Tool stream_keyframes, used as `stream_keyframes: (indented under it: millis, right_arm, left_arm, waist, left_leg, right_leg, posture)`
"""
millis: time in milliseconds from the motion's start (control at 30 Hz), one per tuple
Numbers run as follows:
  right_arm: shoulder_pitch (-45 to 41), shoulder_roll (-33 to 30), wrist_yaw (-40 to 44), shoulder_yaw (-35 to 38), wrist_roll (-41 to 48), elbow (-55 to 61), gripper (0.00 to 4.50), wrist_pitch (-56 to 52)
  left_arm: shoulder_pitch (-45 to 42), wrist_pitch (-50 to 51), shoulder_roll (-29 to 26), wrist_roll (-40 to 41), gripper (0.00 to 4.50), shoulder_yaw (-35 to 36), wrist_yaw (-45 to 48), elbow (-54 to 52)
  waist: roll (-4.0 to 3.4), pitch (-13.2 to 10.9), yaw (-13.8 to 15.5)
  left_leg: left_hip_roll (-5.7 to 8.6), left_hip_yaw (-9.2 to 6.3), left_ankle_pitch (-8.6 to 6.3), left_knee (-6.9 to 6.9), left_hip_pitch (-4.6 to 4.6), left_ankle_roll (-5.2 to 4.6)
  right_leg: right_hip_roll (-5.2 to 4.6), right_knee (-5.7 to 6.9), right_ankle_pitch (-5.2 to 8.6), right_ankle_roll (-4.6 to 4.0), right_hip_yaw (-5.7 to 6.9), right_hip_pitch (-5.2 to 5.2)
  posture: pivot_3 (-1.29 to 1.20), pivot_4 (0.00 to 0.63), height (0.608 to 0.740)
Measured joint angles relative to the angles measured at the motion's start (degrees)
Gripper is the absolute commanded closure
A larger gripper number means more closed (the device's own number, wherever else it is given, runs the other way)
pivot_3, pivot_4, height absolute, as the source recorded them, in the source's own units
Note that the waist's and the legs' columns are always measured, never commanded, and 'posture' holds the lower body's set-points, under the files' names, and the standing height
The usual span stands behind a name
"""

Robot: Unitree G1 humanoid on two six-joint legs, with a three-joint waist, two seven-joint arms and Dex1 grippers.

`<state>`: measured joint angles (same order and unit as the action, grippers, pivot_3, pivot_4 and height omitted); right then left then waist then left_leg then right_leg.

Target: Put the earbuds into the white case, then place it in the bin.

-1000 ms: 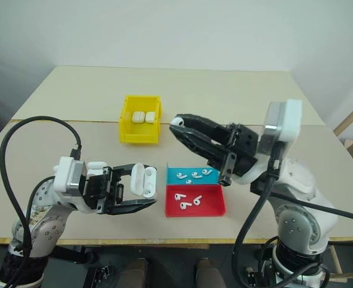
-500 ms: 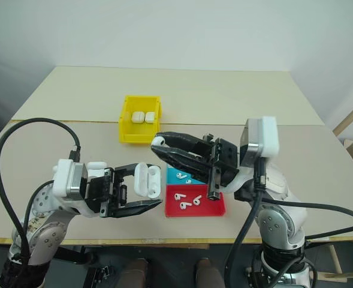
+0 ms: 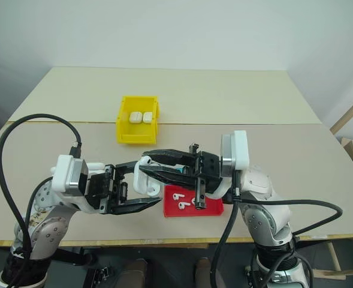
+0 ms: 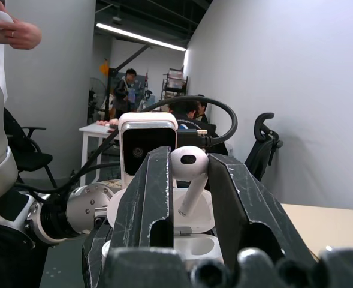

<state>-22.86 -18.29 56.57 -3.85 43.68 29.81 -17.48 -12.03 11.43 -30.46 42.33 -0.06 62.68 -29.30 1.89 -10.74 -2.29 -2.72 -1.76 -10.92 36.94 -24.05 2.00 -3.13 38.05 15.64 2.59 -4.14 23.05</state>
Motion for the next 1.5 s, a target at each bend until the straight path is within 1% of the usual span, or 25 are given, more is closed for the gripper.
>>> stream_keyframes:
  millis: [867,1167,1233,1267,1333,1500]
  right_arm:
    - [0.56,-1.27,3.20,-0.99,-6.44,-2.22,3.57,7.25]
    - [0.73,-1.29,3.46,-1.60,-7.18,-2.59,3.57,9.13]
    - [0.73,-1.48,3.74,-1.76,-7.22,-2.91,3.06,9.58]
    - [0.75,-1.69,4.17,-1.91,-7.27,-3.00,2.89,9.58]
    - [1.04,-1.79,4.38,-2.20,-7.63,-3.02,2.26,10.27]
    - [1.28,-2.01,4.41,-2.27,-8.57,-3.02,2.26,11.33]
  left_arm:
    - [-0.97,-0.05,-0.06,0.49,1.70,0.01,2.18,1.53]
    - [-0.96,-0.05,-0.07,0.46,1.70,0.01,2.57,1.72]
    - [-0.96,-0.05,-0.07,0.24,1.70,0.01,2.62,1.77]
    - [-0.96,-0.05,-0.05,0.11,1.70,0.01,2.60,1.78]
    - [-0.94,-0.05,-0.07,-0.35,1.70,-0.05,2.63,1.88]
    - [-0.95,-0.05,-0.03,-0.74,1.70,-0.06,2.59,2.31]
  waist:
    - [0.00,0.00,-0.01]
    - [0.00,0.00,0.00]
    - [0.00,0.00,-0.01]
    - [0.00,0.00,0.00]
    - [0.00,0.00,0.01]
    - [0.00,0.00,0.00]
  left_leg:
    - [0.00,0.00,0.00,0.00,0.01,0.00]
    - [0.00,0.00,0.00,0.00,0.00,0.00]
    - [0.00,0.00,0.00,0.00,0.00,0.00]
    - [0.00,0.00,0.00,0.00,0.00,0.00]
    - [0.00,0.00,0.00,0.00,0.00,0.00]
    - [0.00,0.00,0.00,0.00,0.00,0.00]
  right_leg:
    - [0.00,0.00,0.00,0.00,0.00,0.00]
    - [0.00,0.00,0.00,0.00,0.00,0.00]
    - [0.00,0.00,0.00,0.00,0.00,0.00]
    - [0.00,0.00,0.00,0.00,0.00,0.00]
    - [0.00,0.00,0.00,0.00,0.00,0.00]
    - [0.00,0.00,0.00,0.00,0.00,0.00]
  posture:
    - [0.00,0.150,0.740]
    - [0.00,0.150,0.740]
    - [0.00,0.150,0.740]
    - [0.00,0.150,0.740]
    - [0.00,0.150,0.740]
    - [0.00,0.150,0.740]
